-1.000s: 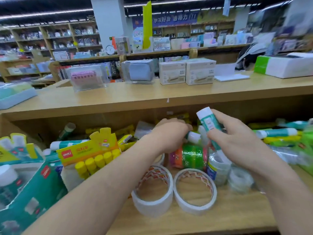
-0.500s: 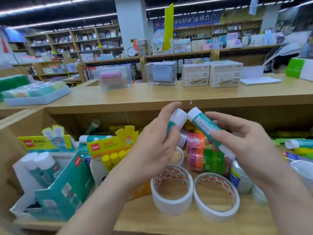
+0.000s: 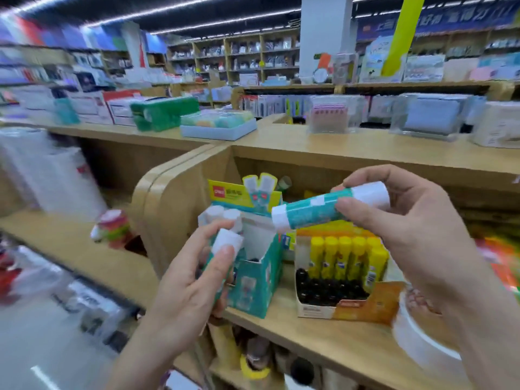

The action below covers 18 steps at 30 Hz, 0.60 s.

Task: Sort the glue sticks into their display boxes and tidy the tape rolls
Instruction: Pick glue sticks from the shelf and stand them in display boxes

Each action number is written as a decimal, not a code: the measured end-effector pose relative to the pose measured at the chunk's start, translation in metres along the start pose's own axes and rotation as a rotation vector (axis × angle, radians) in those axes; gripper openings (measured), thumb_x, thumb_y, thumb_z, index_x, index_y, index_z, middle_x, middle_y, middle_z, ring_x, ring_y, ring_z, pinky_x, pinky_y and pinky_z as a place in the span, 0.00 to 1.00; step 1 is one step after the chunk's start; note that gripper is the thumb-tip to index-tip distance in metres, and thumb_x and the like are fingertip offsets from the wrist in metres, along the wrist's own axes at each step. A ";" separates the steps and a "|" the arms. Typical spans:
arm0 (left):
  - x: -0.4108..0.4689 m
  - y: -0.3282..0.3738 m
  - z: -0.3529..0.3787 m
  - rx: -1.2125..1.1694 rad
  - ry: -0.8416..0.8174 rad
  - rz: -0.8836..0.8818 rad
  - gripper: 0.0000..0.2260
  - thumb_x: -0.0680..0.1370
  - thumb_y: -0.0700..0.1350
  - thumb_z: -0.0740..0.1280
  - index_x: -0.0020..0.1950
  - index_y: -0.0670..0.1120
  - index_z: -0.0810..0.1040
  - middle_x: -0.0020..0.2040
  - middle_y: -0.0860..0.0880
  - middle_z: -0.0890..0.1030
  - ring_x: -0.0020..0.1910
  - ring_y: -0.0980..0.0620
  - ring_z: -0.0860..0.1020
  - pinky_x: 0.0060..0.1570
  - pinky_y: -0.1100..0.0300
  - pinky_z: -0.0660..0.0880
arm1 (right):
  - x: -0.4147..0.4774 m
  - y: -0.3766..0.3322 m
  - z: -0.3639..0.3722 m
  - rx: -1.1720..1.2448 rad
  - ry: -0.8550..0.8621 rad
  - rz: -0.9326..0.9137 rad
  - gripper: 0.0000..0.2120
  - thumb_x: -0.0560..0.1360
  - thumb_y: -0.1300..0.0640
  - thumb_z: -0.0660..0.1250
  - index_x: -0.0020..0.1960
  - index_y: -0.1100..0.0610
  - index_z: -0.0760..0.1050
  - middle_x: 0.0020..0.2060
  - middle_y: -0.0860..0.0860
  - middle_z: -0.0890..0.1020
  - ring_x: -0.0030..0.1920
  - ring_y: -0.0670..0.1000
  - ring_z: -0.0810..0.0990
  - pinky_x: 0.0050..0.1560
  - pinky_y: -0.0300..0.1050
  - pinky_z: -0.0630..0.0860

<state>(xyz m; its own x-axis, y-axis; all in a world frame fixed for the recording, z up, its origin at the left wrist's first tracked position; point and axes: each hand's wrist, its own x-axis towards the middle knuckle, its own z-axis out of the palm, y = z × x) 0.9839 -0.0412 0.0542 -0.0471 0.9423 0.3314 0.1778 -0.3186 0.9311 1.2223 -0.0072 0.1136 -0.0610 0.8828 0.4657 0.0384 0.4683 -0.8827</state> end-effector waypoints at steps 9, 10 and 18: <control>0.027 -0.006 -0.018 0.071 -0.021 -0.010 0.10 0.76 0.45 0.68 0.54 0.51 0.70 0.33 0.55 0.78 0.28 0.59 0.75 0.26 0.65 0.71 | 0.011 0.026 0.036 -0.116 -0.131 0.085 0.12 0.70 0.63 0.73 0.48 0.48 0.80 0.46 0.52 0.84 0.46 0.52 0.82 0.47 0.44 0.79; 0.031 -0.004 -0.018 0.083 -0.040 -0.003 0.11 0.73 0.49 0.69 0.53 0.52 0.72 0.34 0.55 0.78 0.29 0.59 0.76 0.26 0.65 0.72 | 0.013 0.027 0.036 -0.057 -0.128 0.117 0.11 0.69 0.61 0.72 0.48 0.48 0.81 0.47 0.53 0.84 0.48 0.52 0.82 0.50 0.44 0.79; 0.045 -0.005 -0.016 -0.104 -0.117 -0.024 0.10 0.72 0.51 0.69 0.50 0.49 0.78 0.34 0.50 0.80 0.30 0.53 0.77 0.27 0.60 0.73 | 0.016 0.029 0.044 0.029 -0.069 0.211 0.12 0.68 0.58 0.69 0.52 0.54 0.79 0.48 0.55 0.85 0.49 0.55 0.84 0.51 0.50 0.81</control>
<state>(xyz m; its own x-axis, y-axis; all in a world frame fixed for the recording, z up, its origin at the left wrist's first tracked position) 0.9656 0.0015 0.0665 0.0656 0.9533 0.2948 0.0745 -0.2993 0.9512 1.1785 0.0194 0.0927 -0.1232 0.9560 0.2662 0.0289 0.2716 -0.9620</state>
